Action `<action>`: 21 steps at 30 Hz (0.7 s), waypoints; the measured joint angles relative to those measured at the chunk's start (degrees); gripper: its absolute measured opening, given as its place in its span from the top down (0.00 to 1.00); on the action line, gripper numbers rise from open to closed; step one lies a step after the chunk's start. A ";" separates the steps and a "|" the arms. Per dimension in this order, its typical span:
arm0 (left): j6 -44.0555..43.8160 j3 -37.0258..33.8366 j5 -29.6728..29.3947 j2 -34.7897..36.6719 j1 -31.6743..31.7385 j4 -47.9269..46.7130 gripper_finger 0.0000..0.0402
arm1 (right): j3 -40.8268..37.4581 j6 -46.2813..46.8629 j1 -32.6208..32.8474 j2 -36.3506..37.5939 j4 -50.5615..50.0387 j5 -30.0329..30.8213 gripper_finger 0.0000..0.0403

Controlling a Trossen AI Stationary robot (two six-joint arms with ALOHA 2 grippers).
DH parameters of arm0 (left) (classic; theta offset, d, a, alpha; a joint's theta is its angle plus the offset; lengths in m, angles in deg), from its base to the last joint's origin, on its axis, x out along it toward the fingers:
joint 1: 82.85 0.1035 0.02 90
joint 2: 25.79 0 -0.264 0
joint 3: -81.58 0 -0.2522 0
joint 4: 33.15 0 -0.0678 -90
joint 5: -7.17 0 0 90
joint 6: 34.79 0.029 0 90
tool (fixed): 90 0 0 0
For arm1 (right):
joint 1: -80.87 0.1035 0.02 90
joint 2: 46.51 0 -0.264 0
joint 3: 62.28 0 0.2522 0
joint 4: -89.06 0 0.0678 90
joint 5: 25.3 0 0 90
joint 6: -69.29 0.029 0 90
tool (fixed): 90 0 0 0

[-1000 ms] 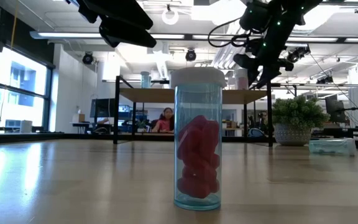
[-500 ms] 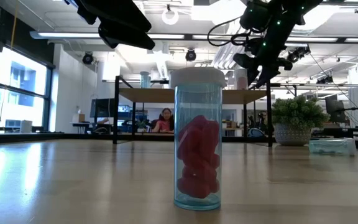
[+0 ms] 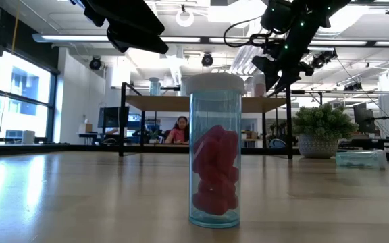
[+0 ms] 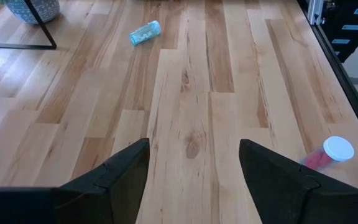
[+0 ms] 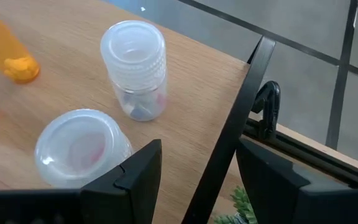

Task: Pick and place medicine bottles onto shelf by color
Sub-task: Adjust the transparent pill bottle on the shelf, then put the blue pill bottle on the shelf aligned with the other blue pill bottles

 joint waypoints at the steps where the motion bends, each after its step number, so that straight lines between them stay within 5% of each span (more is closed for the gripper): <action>1: 0.00 0.00 -0.01 0.00 -0.01 0.00 0.41 | 0.00 -0.07 -0.01 -0.01 -0.02 0.00 0.51; 16: 0.00 0.00 -0.09 0.00 0.01 -0.24 0.41 | 0.00 -0.08 0.06 7.57 -6.57 1.83 0.51; 21: 0.00 0.00 -0.09 0.00 0.01 -0.46 0.41 | 0.00 2.79 1.53 12.60 -14.49 -3.04 0.51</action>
